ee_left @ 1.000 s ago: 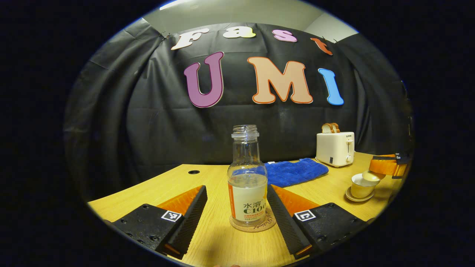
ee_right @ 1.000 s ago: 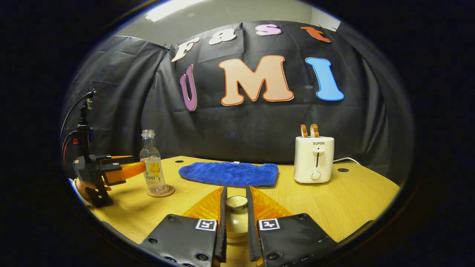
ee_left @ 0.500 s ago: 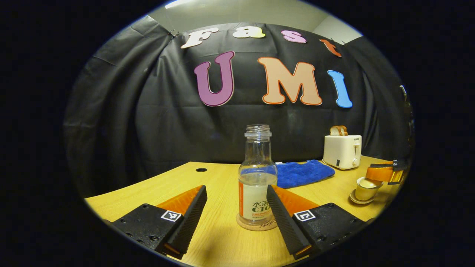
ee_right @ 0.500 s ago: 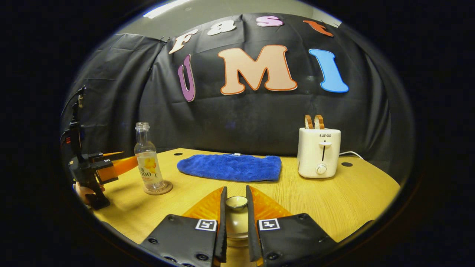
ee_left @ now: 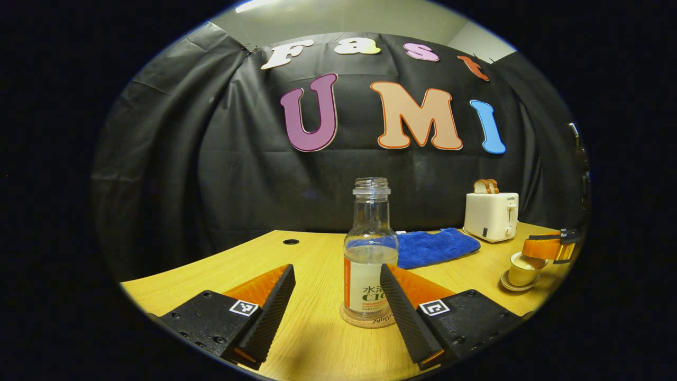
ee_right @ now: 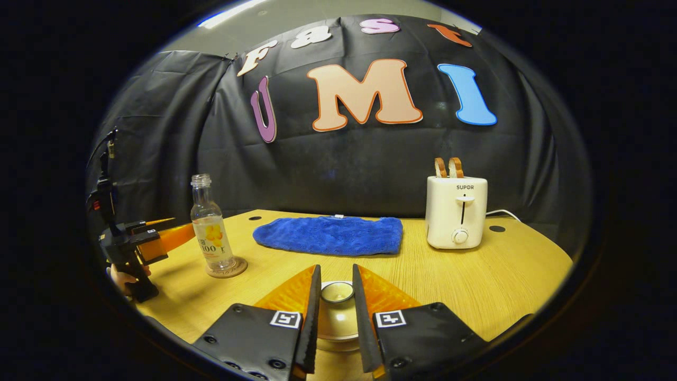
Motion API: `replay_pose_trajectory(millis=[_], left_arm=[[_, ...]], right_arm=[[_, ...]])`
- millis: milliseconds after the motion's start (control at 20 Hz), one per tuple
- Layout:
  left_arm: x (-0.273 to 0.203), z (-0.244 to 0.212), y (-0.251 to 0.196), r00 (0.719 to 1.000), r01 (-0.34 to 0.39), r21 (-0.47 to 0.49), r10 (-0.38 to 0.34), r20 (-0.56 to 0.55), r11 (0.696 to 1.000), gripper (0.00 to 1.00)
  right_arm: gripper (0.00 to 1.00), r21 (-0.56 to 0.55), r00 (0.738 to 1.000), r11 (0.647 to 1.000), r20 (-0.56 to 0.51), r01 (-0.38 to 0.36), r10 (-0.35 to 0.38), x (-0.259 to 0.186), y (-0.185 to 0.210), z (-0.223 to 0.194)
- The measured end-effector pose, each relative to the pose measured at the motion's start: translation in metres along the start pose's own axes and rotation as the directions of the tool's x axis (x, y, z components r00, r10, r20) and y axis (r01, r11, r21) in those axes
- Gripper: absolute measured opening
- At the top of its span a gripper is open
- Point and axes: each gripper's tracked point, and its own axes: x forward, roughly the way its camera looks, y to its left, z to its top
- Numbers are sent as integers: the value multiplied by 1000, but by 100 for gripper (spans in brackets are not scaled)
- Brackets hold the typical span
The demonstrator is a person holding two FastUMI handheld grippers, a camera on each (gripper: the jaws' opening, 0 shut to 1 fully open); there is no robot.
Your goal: Open the teacup lid with one hand, grasp the water bottle and pour water into the teacup with the other hand; after pouring, place the water bottle on the coaster and then close the teacup lid.
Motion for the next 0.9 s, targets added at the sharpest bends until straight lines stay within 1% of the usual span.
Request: replay_pose_trajectory(millis=[50,100,150,250,300,350,450,500,550,600,700,750,800,850,900], left_arm=[[0,-1,0,1000,0,0,0,0,1000,94],[1,-1,-1,1000,0,0,0,0,1000,94],[1,-1,0,1000,1,0,-1,0,1000,94],[1,-1,0,1000,1,0,-1,0,1000,94],[0,0,0,1000,1,0,-1,0,1000,94],[0,0,0,1000,1,0,-1,0,1000,94],[0,-1,0,1000,1,0,-1,0,1000,94],[1,-1,0,1000,0,0,0,0,1000,94],[0,-1,1,1000,-3,0,3,0,1000,94],[0,-1,1,1000,-6,0,6,0,1000,94],[-2,0,2,1000,-14,0,14,0,1000,94],[-3,-1,3,1000,-21,1,21,1,1000,94],[-5,0,5,1000,-29,1,29,2,1000,94],[-6,0,7,999,-40,1,40,1,999,94],[-8,0,9,998,-56,1,56,1,998,94]], right_arm=[[37,-3,1000,1000,9,-3,3,-1,0,3],[44,-9,1000,1000,23,-14,14,-4,3,5],[48,-14,999,1000,46,-21,22,-5,5,7],[68,-25,995,1000,103,-9,12,-12,3,15],[67,-26,991,1000,133,-3,6,-17,2,20],[64,-25,989,1000,146,14,-10,-18,-2,21],[63,-21,989,999,144,40,-37,-22,-7,19],[69,-18,988,998,146,60,-57,-24,-13,19],[69,-17,986,997,148,77,-74,-28,-17,19],[71,-14,985,995,148,96,-93,-33,-22,20],[82,-10,979,990,152,139,-136,-44,-32,19],[82,-5,974,986,155,167,-164,-50,-39,19],[86,0,965,977,157,211,-209,-57,-49,19],[86,7,952,965,160,263,-261,-65,-61,20],[91,15,934,948,162,319,-317,-73,-73,20]])
